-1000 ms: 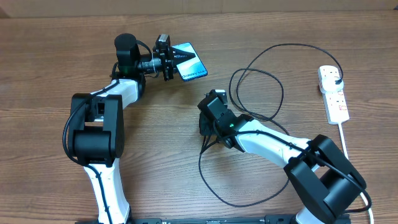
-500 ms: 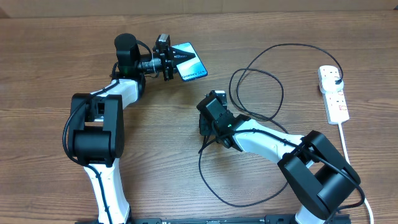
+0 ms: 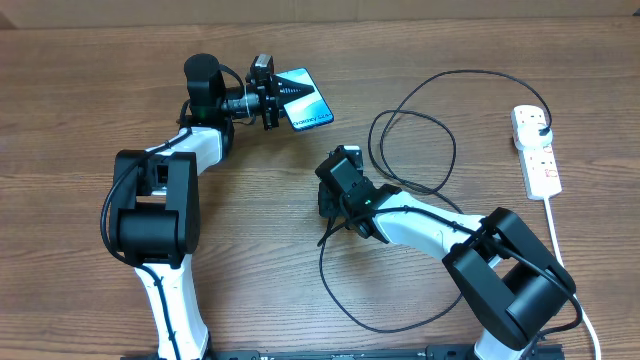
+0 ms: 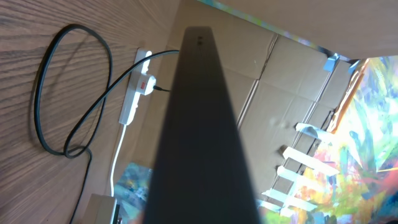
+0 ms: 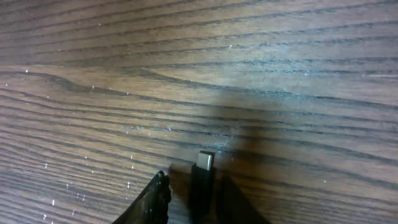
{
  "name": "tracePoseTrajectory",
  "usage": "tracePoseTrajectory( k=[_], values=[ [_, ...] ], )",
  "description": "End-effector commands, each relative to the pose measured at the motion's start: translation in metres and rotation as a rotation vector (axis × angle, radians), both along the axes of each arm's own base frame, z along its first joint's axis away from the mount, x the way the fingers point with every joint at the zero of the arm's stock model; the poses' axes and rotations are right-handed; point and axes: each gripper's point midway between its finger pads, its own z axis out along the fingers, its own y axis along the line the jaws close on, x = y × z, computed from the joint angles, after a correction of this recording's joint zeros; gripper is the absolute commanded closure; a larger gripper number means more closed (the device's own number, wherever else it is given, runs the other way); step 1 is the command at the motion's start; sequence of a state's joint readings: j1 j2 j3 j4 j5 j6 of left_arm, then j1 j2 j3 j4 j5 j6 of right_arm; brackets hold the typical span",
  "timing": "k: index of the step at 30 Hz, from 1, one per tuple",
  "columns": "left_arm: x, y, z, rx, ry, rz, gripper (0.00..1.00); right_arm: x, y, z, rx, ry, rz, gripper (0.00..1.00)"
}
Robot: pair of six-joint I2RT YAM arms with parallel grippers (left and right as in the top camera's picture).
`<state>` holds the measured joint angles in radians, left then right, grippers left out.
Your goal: Plug charger to phone and switch on socket
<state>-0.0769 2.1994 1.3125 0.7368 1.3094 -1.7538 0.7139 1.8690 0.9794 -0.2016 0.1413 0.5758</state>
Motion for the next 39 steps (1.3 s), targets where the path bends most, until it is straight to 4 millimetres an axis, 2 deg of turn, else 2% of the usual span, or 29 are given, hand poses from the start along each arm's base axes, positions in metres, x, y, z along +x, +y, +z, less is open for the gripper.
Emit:
tracePoseTrajectory(
  k=[1, 12, 17, 21, 25, 30, 33, 39],
  values=[
    [0.0, -0.001, 0.015, -0.004, -0.064, -0.026, 0.96, -0.004, -0.003, -0.014, -0.02, 0.034, 0.001, 0.78],
    [-0.001, -0.001, 0.015, -0.004, -0.064, -0.027, 0.95, -0.004, -0.001, -0.017, -0.037, 0.062, 0.005, 0.96],
    [0.0, -0.001, 0.015, -0.004, -0.065, -0.027, 0.96, -0.009, 0.005, -0.017, -0.007, 0.093, 0.026, 0.96],
    [0.0, -0.001, 0.015, -0.004, -0.065, -0.027, 0.95, -0.009, 0.005, -0.009, -0.005, 0.137, 0.029, 0.96],
    [0.0, -0.001, 0.015, -0.002, -0.077, -0.026, 0.96, -0.013, 0.013, 0.013, 0.079, 0.202, 0.065, 0.96],
    [-0.001, 0.003, 0.016, 0.009, -0.151, -0.034, 0.95, -0.026, 0.033, 0.057, 0.343, 0.27, 0.296, 0.96],
    [-0.004, 0.004, 0.016, 0.015, -0.208, -0.052, 0.95, -0.029, 0.032, 0.083, 0.493, 0.296, 0.381, 0.96],
    [-0.008, 0.004, 0.017, 0.024, -0.309, -0.081, 0.96, -0.029, 0.017, 0.121, 0.733, 0.322, 0.486, 0.96]
  ],
)
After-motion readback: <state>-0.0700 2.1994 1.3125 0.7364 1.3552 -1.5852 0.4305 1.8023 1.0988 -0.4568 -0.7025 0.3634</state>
